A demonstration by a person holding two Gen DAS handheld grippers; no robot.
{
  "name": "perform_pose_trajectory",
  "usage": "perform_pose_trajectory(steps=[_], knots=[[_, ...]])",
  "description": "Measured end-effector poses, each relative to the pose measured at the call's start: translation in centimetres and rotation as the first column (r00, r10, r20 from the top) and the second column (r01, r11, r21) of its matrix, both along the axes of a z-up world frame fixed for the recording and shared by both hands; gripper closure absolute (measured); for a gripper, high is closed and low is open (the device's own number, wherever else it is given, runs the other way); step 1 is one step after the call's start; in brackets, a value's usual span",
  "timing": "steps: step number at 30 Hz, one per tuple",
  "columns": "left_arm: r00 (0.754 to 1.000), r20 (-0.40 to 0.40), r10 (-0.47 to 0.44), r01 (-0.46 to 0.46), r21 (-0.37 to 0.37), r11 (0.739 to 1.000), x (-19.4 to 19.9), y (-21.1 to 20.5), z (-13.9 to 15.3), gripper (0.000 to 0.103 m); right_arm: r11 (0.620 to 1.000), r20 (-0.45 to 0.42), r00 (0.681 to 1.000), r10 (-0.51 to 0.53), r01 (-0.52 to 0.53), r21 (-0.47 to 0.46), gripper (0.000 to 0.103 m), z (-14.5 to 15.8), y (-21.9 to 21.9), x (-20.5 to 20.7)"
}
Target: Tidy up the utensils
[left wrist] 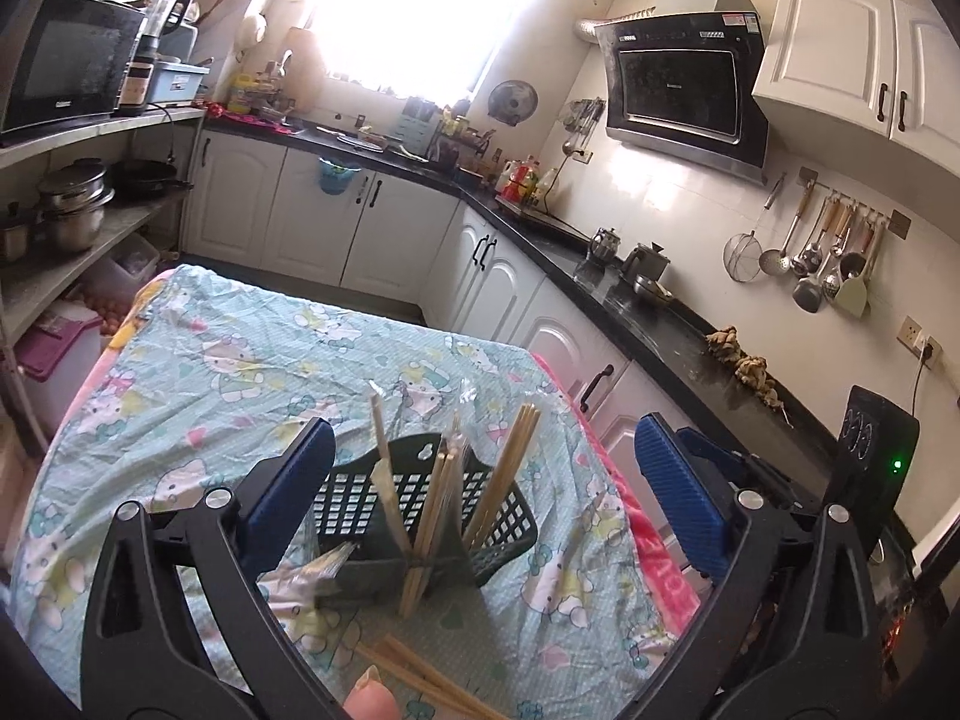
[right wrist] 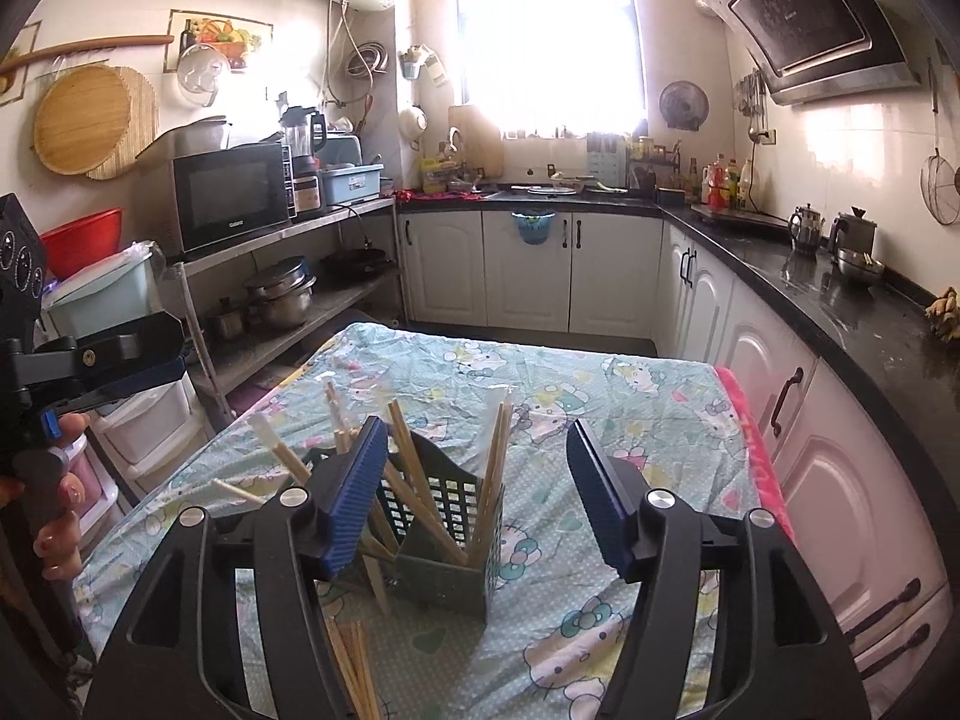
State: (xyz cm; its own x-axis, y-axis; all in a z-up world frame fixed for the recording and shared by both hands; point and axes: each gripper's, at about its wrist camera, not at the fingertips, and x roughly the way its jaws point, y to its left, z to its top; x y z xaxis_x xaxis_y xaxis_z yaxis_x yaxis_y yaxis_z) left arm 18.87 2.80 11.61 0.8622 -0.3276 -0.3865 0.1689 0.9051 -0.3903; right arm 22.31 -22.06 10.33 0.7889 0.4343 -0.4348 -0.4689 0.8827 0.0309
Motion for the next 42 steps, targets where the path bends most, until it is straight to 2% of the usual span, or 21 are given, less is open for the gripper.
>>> perform_pose_trajectory(steps=[11, 23, 42], knots=[[0.999, -0.035, 0.023, -0.023, 0.007, 1.000, -2.0, 0.7, -1.6, 0.011, 0.999, -0.006, 0.999, 0.041, -0.041, -0.017, 0.039, -0.9, 0.5, -2.7], [0.998, -0.053, 0.046, -0.043, 0.058, 0.997, -4.1, 0.4, -3.3, 0.011, 0.994, -0.018, 0.996, 0.092, -0.093, -0.060, 0.036, -2.4, 1.9, -5.0], [0.975, -0.198, 0.099, -0.087, 0.070, 0.994, -4.6, 2.2, -9.0, 0.011, 0.980, -0.140, 0.980, 0.140, -0.157, -0.123, 0.036, -7.5, 3.7, -5.4]])
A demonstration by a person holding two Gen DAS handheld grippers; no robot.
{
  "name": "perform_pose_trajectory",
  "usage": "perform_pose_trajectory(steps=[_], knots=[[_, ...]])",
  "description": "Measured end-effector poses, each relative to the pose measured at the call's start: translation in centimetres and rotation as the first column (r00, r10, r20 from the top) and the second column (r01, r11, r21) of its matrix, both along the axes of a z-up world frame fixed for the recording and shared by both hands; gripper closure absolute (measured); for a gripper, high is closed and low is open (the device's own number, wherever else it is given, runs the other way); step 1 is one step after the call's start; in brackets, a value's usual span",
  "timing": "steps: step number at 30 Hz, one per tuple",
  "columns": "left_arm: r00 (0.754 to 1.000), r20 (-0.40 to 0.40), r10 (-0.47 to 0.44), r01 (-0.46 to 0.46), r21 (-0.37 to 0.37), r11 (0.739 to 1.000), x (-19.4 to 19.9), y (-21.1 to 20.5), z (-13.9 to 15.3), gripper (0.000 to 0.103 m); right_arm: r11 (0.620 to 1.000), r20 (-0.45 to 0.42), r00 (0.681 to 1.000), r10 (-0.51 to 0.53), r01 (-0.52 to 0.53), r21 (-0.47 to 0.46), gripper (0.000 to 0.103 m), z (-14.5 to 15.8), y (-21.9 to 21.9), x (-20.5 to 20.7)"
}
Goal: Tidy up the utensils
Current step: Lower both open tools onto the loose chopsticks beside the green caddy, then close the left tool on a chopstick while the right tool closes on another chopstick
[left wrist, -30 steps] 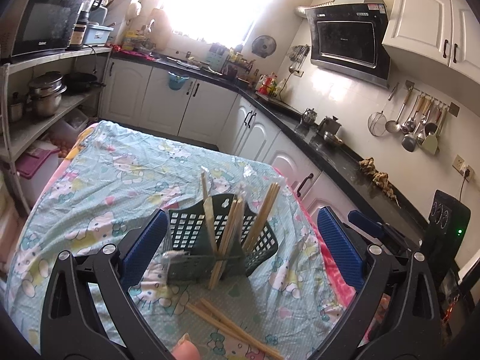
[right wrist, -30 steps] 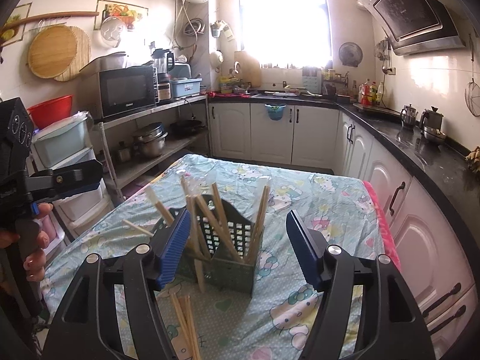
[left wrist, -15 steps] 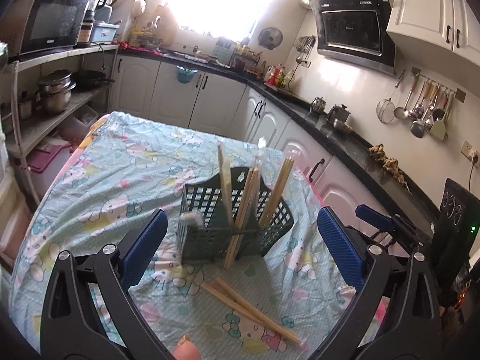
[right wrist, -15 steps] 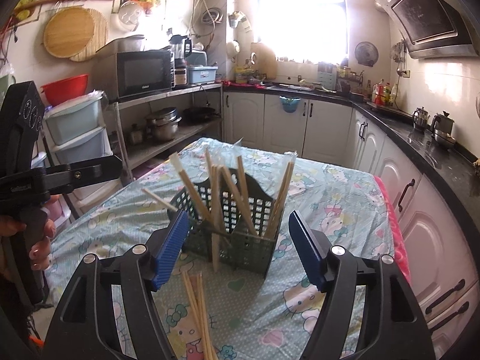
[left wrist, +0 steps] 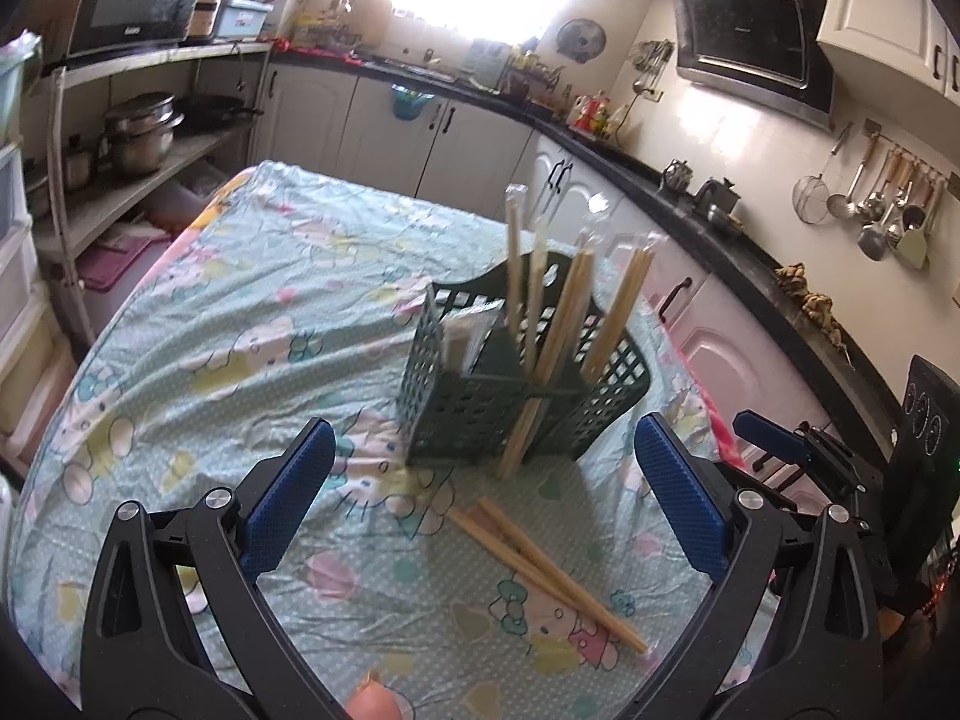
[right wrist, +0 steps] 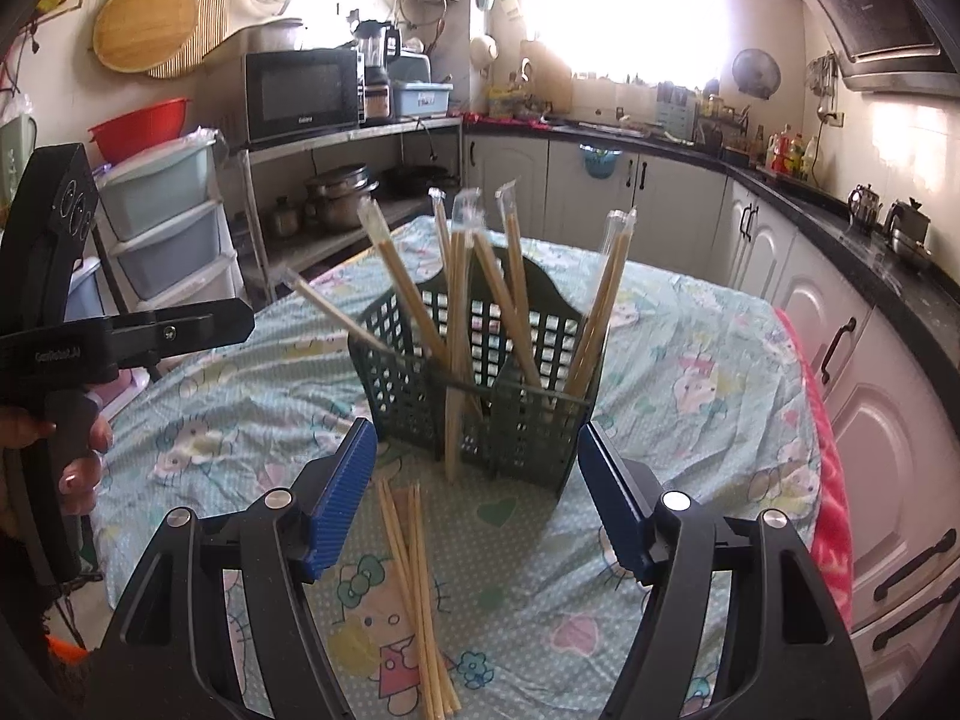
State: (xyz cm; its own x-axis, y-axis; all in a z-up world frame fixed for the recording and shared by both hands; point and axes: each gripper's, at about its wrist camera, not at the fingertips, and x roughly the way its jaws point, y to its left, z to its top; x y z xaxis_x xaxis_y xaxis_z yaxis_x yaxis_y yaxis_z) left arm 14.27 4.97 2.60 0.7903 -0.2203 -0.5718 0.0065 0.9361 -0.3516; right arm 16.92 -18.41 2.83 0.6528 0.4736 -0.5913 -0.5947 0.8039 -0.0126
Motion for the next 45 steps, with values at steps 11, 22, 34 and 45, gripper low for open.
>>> perform_pose_trajectory(steps=[11, 22, 34, 45], knots=[[0.991, -0.131, 0.015, -0.022, -0.054, 0.998, 1.1, 1.1, -4.2, 0.018, 0.997, -0.094, 0.995, 0.032, -0.038, -0.061, 0.042, -3.8, 1.2, 0.5], [0.959, -0.281, -0.029, -0.020, -0.171, 0.985, 2.7, 1.4, -9.0, 0.063, 0.987, -0.225, 0.971, 0.080, -0.109, -0.121, 0.062, -8.6, 4.0, 2.1], [0.925, -0.369, -0.093, -0.015, -0.281, 0.960, 5.5, 0.5, -12.3, 0.073, 0.985, -0.348, 0.934, 0.086, -0.132, -0.111, 0.074, -12.1, 5.6, 5.1], [0.905, -0.419, -0.077, -0.059, -0.303, 0.951, 7.9, 0.9, -13.7, 0.073, 0.982, -0.398, 0.913, 0.095, -0.151, -0.110, 0.078, -13.1, 7.5, 6.8]])
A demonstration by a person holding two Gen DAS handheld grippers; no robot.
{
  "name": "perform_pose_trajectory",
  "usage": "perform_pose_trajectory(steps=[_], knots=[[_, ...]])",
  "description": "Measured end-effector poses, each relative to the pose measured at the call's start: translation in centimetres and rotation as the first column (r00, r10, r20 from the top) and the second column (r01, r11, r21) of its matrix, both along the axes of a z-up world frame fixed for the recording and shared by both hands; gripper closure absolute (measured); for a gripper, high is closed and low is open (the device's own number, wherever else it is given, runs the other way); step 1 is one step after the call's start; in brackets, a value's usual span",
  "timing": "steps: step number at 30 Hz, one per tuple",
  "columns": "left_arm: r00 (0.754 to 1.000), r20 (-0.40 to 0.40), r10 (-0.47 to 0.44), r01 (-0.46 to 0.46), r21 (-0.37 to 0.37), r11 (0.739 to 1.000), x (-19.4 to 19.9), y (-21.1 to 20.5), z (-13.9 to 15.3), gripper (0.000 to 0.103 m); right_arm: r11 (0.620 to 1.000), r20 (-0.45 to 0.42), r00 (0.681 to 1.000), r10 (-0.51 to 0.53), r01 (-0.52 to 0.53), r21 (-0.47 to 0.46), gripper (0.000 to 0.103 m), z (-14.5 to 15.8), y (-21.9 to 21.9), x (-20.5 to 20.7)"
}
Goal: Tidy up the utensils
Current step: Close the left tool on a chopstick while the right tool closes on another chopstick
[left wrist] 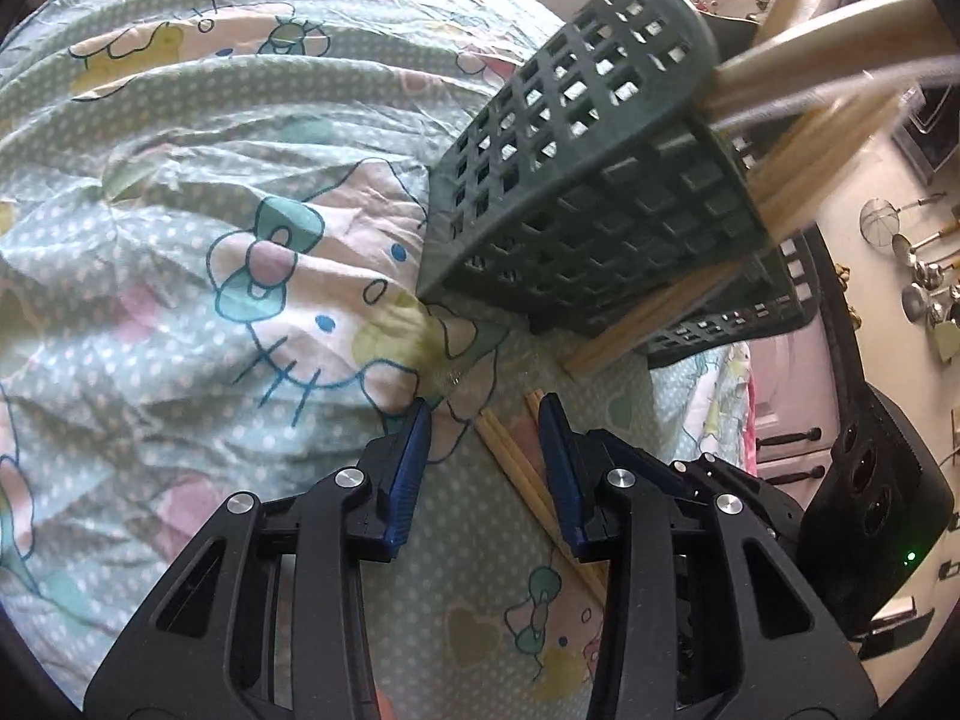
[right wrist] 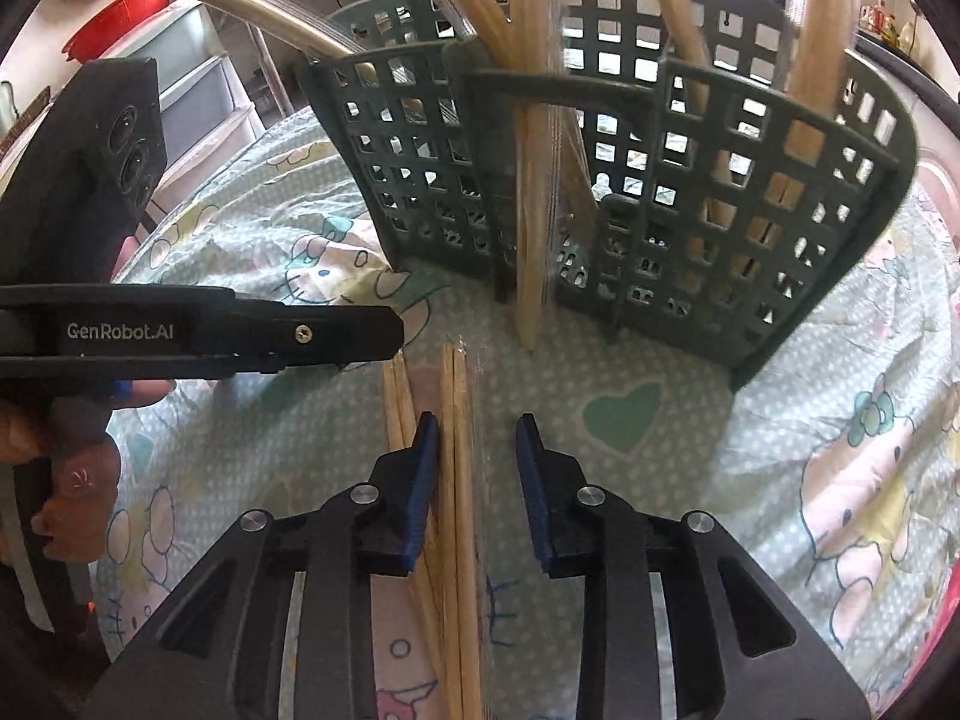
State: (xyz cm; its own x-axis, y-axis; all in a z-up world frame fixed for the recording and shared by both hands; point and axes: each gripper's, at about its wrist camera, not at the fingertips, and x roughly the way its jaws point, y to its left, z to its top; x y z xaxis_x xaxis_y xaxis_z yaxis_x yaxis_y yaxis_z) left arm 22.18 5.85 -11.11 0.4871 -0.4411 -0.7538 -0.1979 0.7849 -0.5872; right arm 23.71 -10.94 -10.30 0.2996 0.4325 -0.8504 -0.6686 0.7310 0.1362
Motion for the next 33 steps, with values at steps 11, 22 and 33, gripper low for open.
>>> perform_pose_trajectory(steps=[11, 22, 33], knots=[[1.000, -0.019, 0.009, -0.008, 0.053, 0.999, 0.8, -0.4, 0.0, 0.087, 0.999, -0.042, 0.999, -0.031, 0.033, 0.043, 0.096, 0.6, -2.4, 0.5], [1.000, -0.006, 0.005, -0.005, 0.000, 1.000, 0.0, 1.2, -0.2, 0.101, 0.993, -0.004, 0.998, -0.056, 0.056, 0.100, 0.096, 3.3, -4.9, -0.8], [0.987, 0.153, -0.040, 0.037, 0.019, 0.999, -2.6, 0.7, 5.0, 0.102, 0.985, 0.059, 0.997, -0.054, 0.044, 0.165, 0.097, 7.3, -6.5, -2.4]])
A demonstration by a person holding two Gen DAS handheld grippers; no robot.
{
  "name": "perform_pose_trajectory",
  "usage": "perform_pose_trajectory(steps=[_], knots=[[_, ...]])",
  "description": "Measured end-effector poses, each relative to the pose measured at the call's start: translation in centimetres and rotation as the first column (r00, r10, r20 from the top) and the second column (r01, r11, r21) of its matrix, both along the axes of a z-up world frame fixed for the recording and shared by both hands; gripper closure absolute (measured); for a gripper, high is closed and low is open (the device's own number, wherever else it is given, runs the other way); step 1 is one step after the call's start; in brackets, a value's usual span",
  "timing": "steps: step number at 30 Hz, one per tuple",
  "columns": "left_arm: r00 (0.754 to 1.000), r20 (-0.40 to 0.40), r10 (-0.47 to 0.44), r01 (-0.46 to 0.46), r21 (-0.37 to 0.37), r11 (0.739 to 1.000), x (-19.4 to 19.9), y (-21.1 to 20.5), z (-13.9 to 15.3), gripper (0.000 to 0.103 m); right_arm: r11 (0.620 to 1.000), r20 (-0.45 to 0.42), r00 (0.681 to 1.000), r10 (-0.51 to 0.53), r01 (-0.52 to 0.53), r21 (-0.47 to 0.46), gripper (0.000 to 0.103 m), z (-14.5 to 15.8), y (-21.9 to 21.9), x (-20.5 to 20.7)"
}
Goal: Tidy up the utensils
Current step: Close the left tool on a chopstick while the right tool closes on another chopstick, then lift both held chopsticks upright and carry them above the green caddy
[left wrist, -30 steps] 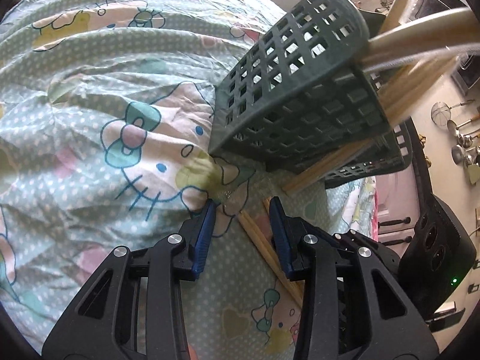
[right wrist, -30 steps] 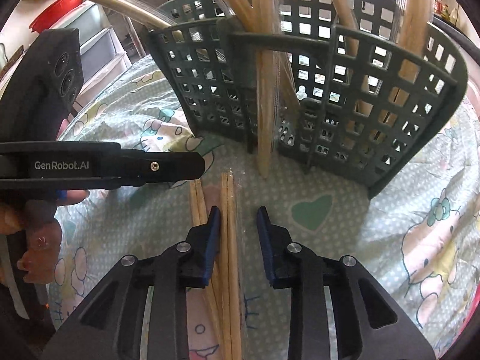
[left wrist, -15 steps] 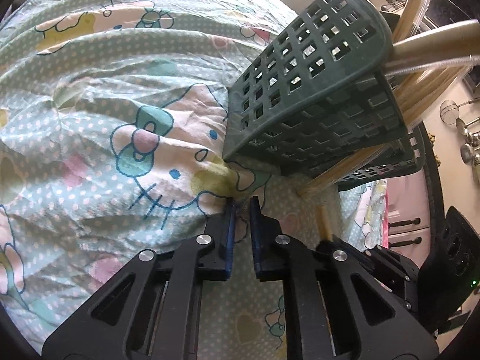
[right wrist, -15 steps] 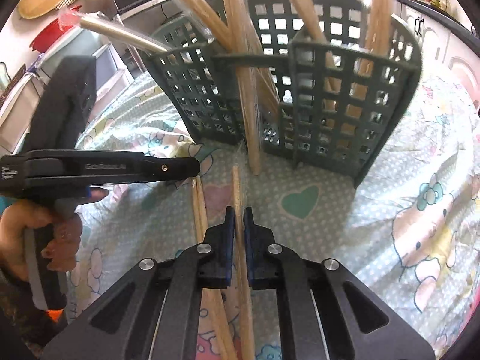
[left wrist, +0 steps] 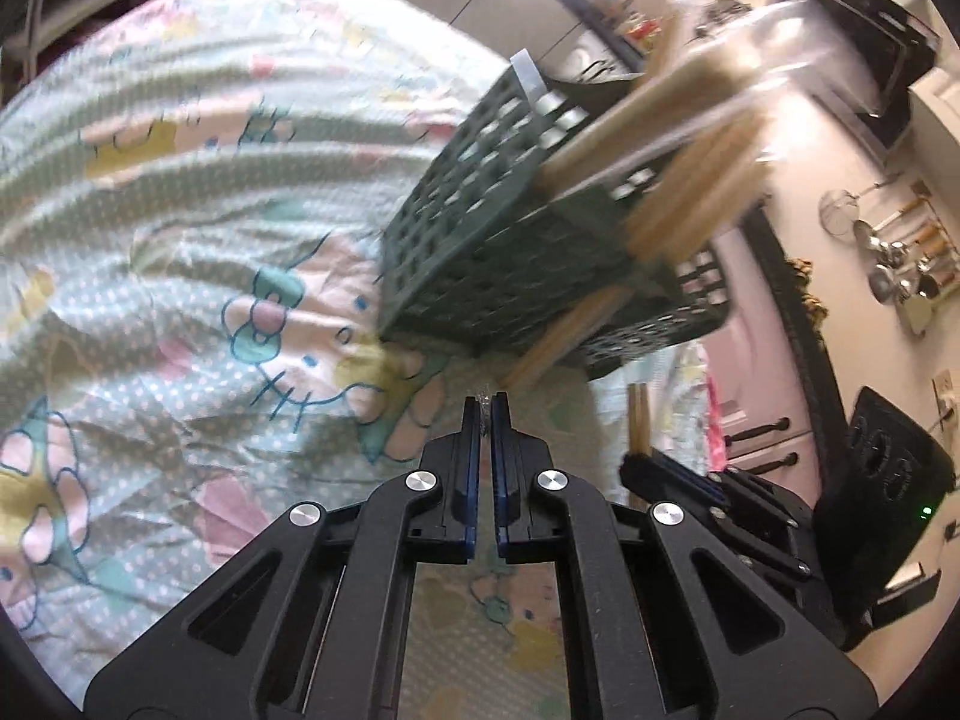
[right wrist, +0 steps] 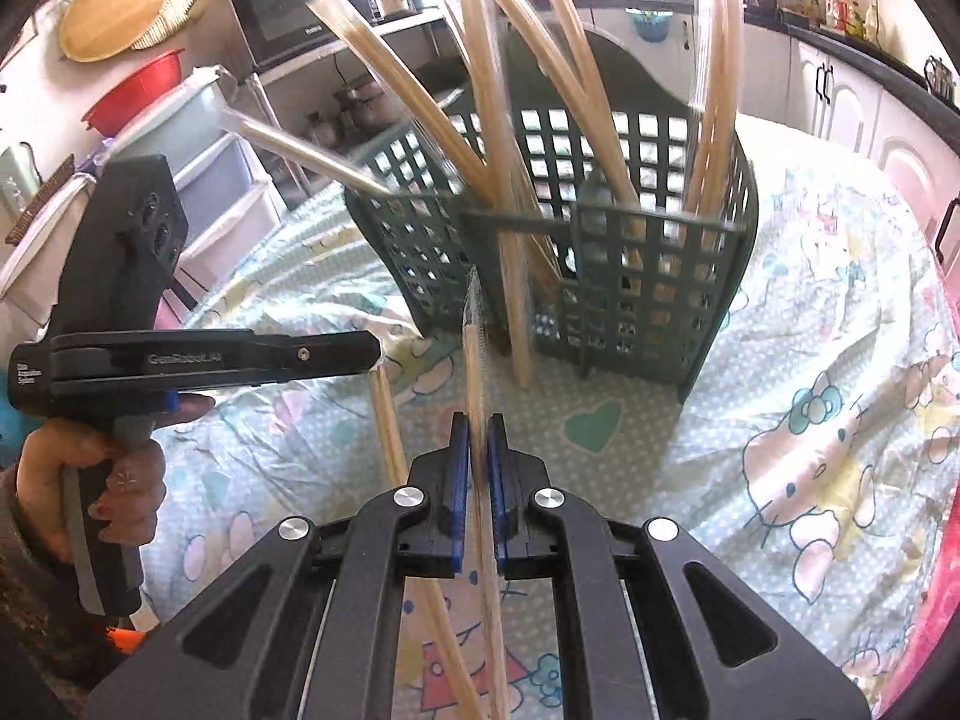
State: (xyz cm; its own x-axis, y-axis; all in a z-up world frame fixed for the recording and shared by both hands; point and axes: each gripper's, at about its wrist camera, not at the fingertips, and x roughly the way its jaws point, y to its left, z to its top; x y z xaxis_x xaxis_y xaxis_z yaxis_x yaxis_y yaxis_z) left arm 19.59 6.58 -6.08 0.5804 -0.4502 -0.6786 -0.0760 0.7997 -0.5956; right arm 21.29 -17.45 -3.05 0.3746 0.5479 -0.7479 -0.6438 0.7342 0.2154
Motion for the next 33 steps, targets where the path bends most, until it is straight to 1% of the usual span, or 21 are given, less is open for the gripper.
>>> perform_pose_trajectory(steps=[6, 17, 23, 33], knots=[[0.996, 0.084, -0.024, 0.024, -0.004, 1.000, -1.2, -0.6, 3.5, 0.102, 0.999, 0.049, 0.999, 0.017, -0.019, 0.028, 0.097, 2.4, -0.4, -1.0], [0.978, 0.195, -0.067, 0.067, 0.007, 0.998, -2.4, -2.5, 8.2, 0.102, 0.997, 0.131, 0.991, 0.026, -0.035, 0.065, 0.097, 5.0, 0.7, -2.4], [0.962, 0.255, -0.098, 0.096, 0.024, 0.995, -2.7, -3.2, 11.1, 0.102, 0.995, 0.185, 0.983, 0.022, -0.039, 0.091, 0.097, 7.3, 0.5, -2.8], [0.926, 0.354, -0.134, 0.123, 0.052, 0.991, -2.9, -4.1, 16.2, 0.102, 0.991, 0.272, 0.962, -0.009, -0.029, 0.134, 0.097, 10.8, -0.5, -2.9]])
